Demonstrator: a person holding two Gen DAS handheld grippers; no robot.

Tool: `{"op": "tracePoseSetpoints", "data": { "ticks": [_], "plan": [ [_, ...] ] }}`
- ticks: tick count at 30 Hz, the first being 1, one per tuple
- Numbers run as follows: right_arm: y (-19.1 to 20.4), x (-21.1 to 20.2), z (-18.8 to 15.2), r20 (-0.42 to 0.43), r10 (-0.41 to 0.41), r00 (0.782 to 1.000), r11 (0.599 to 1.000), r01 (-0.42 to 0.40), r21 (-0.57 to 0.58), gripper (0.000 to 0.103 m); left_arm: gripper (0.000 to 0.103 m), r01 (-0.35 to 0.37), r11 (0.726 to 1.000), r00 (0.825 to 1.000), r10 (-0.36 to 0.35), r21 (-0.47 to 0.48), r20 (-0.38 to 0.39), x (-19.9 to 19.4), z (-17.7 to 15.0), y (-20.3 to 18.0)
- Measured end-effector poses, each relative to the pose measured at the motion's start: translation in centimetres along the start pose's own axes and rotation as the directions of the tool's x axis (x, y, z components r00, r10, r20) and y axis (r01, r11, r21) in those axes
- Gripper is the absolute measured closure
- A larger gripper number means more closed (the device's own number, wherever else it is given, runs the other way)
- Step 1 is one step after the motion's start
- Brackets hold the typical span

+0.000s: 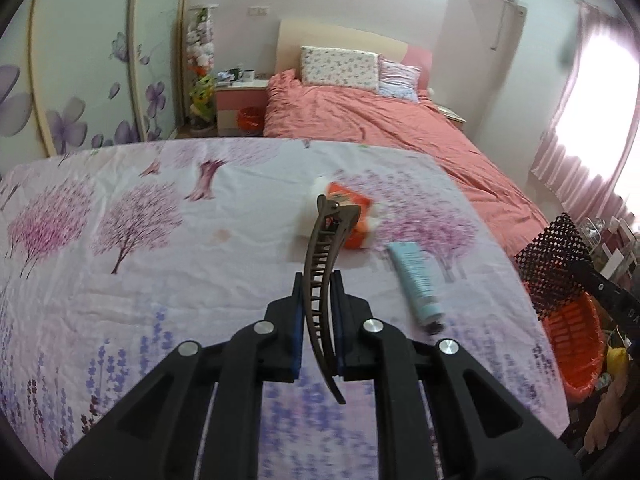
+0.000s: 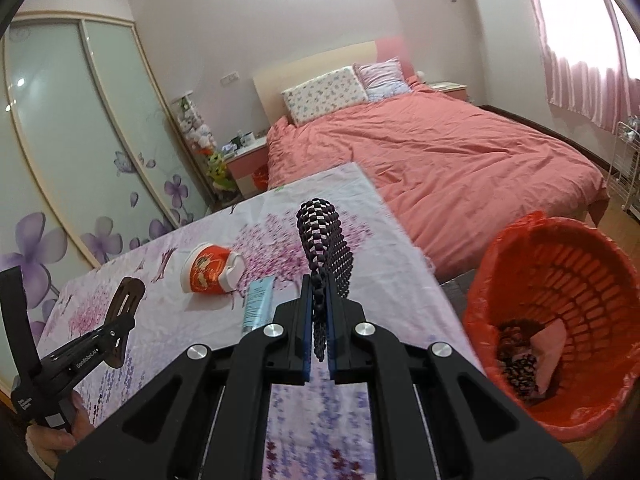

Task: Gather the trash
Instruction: 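Carry the hair clip and mesh pad in both grippers over the orange basket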

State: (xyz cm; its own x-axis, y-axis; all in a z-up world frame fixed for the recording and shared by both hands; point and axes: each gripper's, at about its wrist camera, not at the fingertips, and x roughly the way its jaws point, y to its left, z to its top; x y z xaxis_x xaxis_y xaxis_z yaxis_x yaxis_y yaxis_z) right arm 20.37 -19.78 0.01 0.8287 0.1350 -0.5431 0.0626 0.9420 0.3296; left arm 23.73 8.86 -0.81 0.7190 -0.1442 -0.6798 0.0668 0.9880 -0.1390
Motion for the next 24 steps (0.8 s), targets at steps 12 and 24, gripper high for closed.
{"op": "tracePoseSetpoints", "data": {
  "ticks": [12,24],
  "plan": [
    [-5.3,-3.9,-0.5,0.060,-0.069,0.996,0.997,0.066,0.050,0.097,0.090,0.104,0.985,0.994,-0.106,0.136,0.007,-1.5,-0.2,-9.1],
    [-9.6,-7.0,-1.0,0.155,-0.212,0.965,0.977,0.208,0.044,0.097,0.090,0.189,0.936,0.979,-0.202,0.297,0.012,-2.7,-1.6,-18.5]
  ]
}}
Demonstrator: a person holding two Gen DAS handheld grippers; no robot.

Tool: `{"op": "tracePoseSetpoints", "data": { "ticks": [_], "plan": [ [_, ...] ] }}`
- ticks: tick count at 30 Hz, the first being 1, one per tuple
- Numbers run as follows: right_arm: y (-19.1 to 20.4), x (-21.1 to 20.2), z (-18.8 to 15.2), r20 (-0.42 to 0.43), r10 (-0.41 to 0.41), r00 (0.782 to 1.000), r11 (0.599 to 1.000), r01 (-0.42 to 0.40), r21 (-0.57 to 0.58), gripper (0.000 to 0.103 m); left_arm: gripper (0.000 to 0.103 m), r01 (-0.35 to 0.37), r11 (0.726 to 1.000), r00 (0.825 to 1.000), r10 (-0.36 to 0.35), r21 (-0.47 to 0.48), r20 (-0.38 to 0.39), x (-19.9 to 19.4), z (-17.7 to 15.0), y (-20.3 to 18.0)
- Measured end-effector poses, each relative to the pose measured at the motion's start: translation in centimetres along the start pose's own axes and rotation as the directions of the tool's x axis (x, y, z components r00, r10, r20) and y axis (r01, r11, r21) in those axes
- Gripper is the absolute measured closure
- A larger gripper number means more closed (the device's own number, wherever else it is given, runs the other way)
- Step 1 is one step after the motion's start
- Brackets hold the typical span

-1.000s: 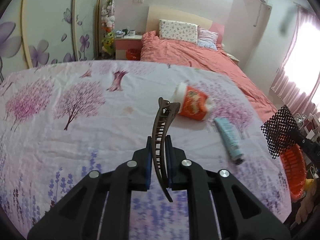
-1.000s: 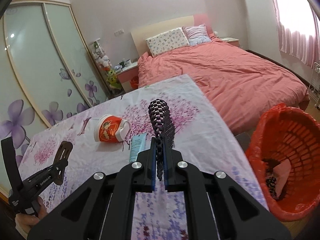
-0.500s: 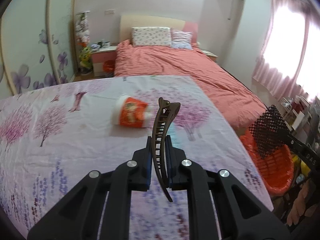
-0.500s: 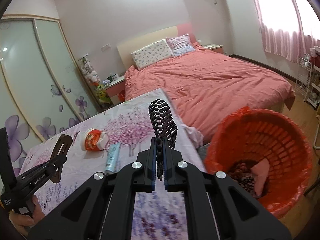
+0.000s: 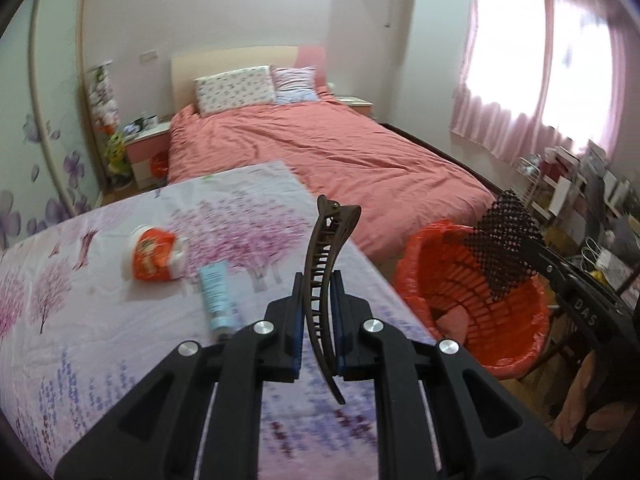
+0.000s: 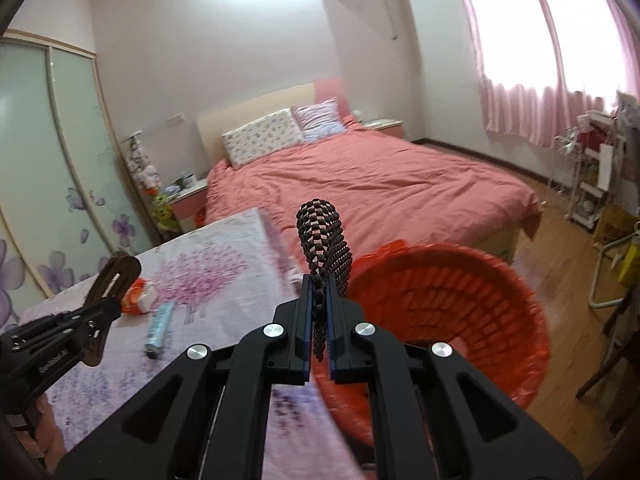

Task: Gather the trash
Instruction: 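Carry the hair clip and mesh pad in both grippers over the orange basket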

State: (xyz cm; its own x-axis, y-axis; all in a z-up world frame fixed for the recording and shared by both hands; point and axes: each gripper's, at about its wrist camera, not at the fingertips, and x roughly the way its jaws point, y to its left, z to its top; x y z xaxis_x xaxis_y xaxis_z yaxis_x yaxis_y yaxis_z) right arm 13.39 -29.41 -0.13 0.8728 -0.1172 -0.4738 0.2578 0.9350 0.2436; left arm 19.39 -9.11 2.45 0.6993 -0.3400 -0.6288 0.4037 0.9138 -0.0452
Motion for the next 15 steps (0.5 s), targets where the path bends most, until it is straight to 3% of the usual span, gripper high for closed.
{"op": "tracePoseSetpoints", "data": {
  "ticks": [7,15],
  "plan": [
    [-2.9,-0.1,0.0,0.026,-0.084,0.996,0.996,0.084,0.008,0.097,0.090,0.038,0.996,0.999,-0.037,0.077,-0.009,1.5,0.3,-4.9],
    [-5.8,0.2,0.0,0.022,-0.096,0.995,0.994,0.095,0.059,0.097,0.090,0.096,0.986,0.995,-0.090,0.133,-0.047,4.0,0.1,-9.6]
  ]
}}
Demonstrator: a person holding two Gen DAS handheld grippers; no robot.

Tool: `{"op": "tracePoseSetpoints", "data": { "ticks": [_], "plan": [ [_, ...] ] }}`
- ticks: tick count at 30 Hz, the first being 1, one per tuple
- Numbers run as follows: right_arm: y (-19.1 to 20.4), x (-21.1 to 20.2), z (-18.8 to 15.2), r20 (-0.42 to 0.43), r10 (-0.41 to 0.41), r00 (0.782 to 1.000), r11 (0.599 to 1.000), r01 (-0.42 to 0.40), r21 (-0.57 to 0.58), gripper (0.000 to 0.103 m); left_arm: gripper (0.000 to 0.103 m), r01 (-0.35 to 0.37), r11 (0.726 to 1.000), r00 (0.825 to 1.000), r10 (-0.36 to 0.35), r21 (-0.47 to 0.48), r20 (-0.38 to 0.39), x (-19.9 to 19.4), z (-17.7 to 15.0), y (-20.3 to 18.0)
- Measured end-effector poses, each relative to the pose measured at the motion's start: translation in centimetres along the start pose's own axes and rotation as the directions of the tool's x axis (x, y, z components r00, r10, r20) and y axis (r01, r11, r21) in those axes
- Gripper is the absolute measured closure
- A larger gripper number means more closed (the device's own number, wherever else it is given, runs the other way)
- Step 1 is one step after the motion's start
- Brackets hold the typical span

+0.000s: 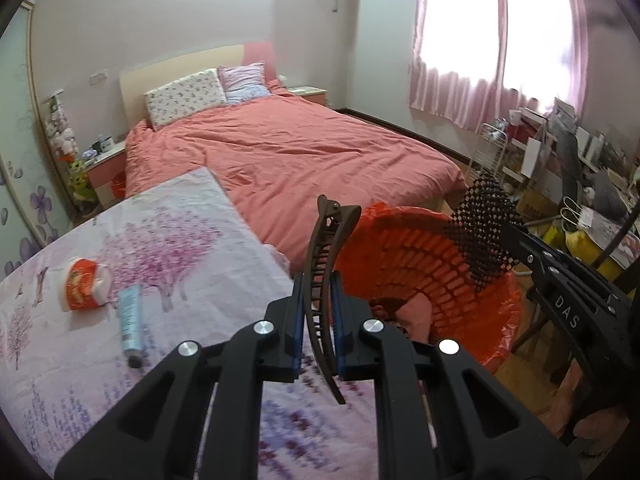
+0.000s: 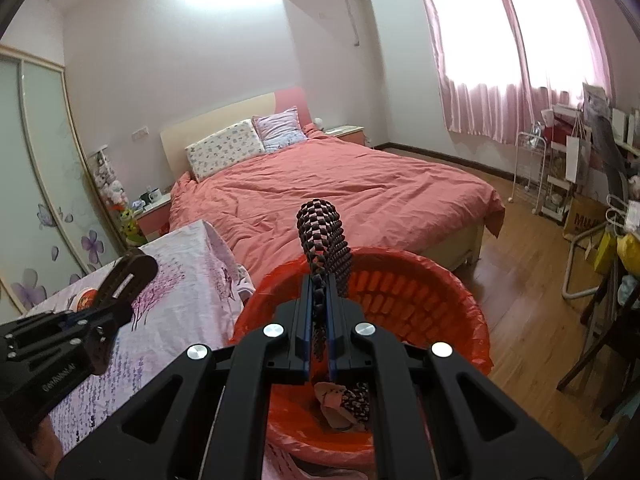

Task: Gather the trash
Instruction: 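Carry the hair clip and mesh pad in both grippers over the orange basket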

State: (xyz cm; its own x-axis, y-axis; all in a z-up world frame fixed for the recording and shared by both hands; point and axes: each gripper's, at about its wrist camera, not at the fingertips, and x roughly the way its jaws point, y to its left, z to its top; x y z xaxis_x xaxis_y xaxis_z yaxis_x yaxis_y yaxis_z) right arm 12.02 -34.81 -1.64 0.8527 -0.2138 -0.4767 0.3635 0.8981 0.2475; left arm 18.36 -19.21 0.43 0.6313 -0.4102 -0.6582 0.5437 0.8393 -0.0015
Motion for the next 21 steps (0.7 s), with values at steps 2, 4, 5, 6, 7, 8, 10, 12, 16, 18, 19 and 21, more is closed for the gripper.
{"op": "tracePoseSetpoints", "data": {
  "ticks": [2,4,5,6,7,8,10,12,16,18,19,21],
  "plan": [
    [-0.8,0.1,0.0,-0.003,0.007,1.000,1.000,-0.007,0.014,0.097,0.090,0.019,1.000,1.000,-0.019,0.002,-0.006,0.5,0.0,-0.5],
    [-1.5,0.3,0.0,-0.006,0.016,1.000,0.999,-0.016,0.030,0.097,0.090,0.042,0.999,0.999,-0.042,0.004,-0.013,1.3,0.0,-1.2],
    [-1.6,0.4,0.1,-0.008,0.018,1.000,0.999,-0.018,0.034,0.097,0.090,0.052,0.999,0.999,-0.052,0.004,-0.016,1.6,0.1,-1.5],
    [-1.8,0.4,0.1,-0.009,0.023,1.000,0.999,-0.023,0.039,0.097,0.090,0.063,0.998,0.998,-0.063,0.004,-0.020,2.0,0.1,-1.8],
    [-2.0,0.4,0.1,-0.010,0.026,1.000,0.999,-0.026,0.043,0.097,0.090,0.074,0.997,0.997,-0.074,0.002,-0.026,2.4,0.2,-2.1],
    [-2.2,0.5,0.1,-0.011,0.028,1.000,0.999,-0.027,0.047,0.097,0.090,0.082,0.997,0.996,-0.082,0.001,-0.031,2.8,0.2,-2.3],
    [-2.5,0.7,0.1,-0.012,0.030,0.999,0.998,-0.030,0.053,0.097,0.090,0.098,0.995,0.994,-0.098,-0.002,-0.044,3.6,0.2,-2.8],
    [-2.9,0.9,0.1,-0.015,0.032,0.999,0.998,-0.031,0.059,0.097,0.090,0.108,0.994,0.993,-0.108,-0.003,-0.057,4.5,0.1,-3.1],
    [-3.5,1.5,0.1,-0.027,0.036,0.999,0.996,-0.033,0.080,0.097,0.090,0.129,0.992,0.988,-0.129,-0.005,-0.084,6.3,0.0,-4.0],
    [-3.7,1.8,0.0,-0.036,0.040,0.999,0.995,-0.036,0.096,0.097,0.090,0.140,0.990,0.985,-0.140,-0.009,-0.096,7.1,0.0,-4.4],
    [-3.8,1.9,0.0,-0.039,0.041,0.998,0.994,-0.037,0.102,0.097,0.090,0.143,0.990,0.985,-0.143,-0.010,-0.100,7.3,0.0,-4.7],
    [-4.1,2.4,-0.1,-0.051,0.044,0.998,0.993,-0.038,0.110,0.097,0.090,0.146,0.989,0.983,-0.147,-0.016,-0.112,8.0,0.0,-4.8]
  ]
}}
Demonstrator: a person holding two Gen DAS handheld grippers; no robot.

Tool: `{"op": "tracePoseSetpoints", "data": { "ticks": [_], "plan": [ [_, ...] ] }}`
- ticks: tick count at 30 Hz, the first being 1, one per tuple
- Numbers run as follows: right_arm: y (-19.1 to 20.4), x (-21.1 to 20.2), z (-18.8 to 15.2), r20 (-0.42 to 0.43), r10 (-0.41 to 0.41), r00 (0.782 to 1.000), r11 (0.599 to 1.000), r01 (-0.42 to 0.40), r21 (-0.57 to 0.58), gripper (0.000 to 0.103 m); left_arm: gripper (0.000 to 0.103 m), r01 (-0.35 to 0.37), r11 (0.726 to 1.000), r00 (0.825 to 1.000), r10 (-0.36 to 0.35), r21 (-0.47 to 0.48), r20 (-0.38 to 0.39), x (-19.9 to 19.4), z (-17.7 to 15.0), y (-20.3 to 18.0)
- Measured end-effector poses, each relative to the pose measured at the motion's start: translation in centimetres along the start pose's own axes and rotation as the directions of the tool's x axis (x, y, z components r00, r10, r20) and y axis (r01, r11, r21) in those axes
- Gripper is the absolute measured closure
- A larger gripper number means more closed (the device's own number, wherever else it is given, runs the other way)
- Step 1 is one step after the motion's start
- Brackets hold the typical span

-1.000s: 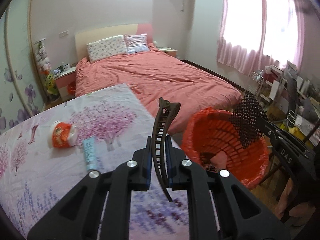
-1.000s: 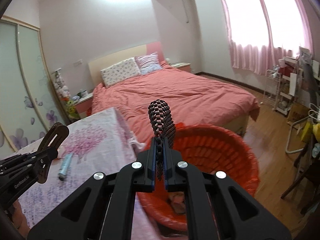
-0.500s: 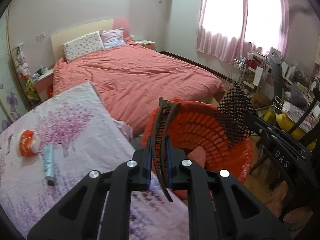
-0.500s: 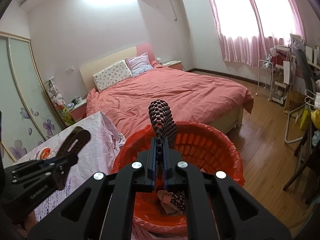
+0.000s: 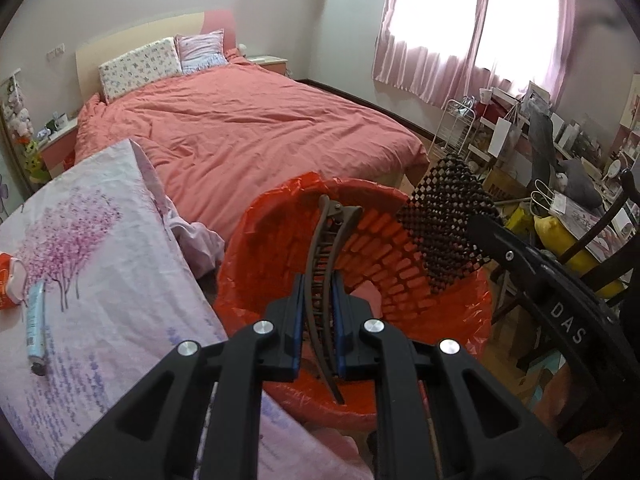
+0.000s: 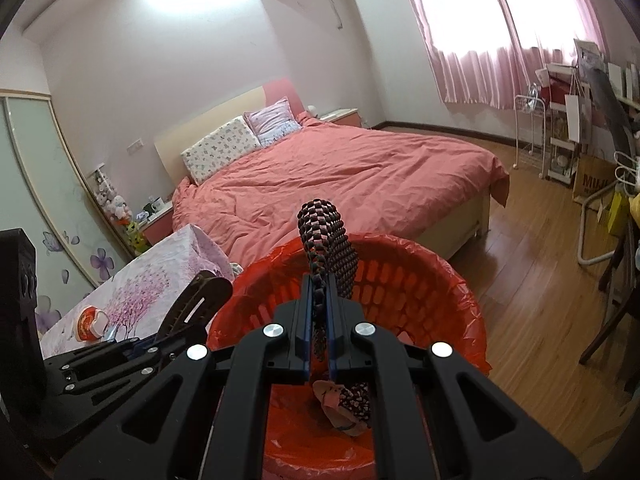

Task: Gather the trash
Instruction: 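Carry the hair clip and mesh pad in both grippers over the orange basket, then open both grippers to drop the clip and mesh pad into the basket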

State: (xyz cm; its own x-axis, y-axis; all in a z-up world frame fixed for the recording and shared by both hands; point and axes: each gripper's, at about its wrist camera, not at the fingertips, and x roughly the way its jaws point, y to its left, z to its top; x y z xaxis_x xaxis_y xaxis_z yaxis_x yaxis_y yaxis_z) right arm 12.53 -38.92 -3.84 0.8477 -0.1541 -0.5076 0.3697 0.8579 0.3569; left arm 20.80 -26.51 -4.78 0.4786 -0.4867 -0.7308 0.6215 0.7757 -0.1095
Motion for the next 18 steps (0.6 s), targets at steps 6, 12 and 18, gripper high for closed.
{"op": "tracePoseSetpoints", "data": {
  "ticks": [6,12,18],
  "plan": [
    [-0.9,0.8,-0.3,-0.039,0.001,0.999,1.000,0.000,0.018,0.064,0.061,-0.025,1.000,1.000,0.025,-0.011,-0.010,0.7,-0.1,0.6],
    [-0.7,0.7,-0.5,-0.050,-0.015,0.999,1.000,0.016,0.009,0.059,0.058,-0.097,0.995,0.995,0.097,-0.013,-0.011,0.2,-1.1,2.7],
    [0.4,0.4,-0.4,-0.043,-0.023,0.999,0.999,0.022,-0.028,0.048,0.048,-0.188,0.982,0.982,0.188,-0.001,0.020,-1.9,-2.2,5.4]
  ]
}}
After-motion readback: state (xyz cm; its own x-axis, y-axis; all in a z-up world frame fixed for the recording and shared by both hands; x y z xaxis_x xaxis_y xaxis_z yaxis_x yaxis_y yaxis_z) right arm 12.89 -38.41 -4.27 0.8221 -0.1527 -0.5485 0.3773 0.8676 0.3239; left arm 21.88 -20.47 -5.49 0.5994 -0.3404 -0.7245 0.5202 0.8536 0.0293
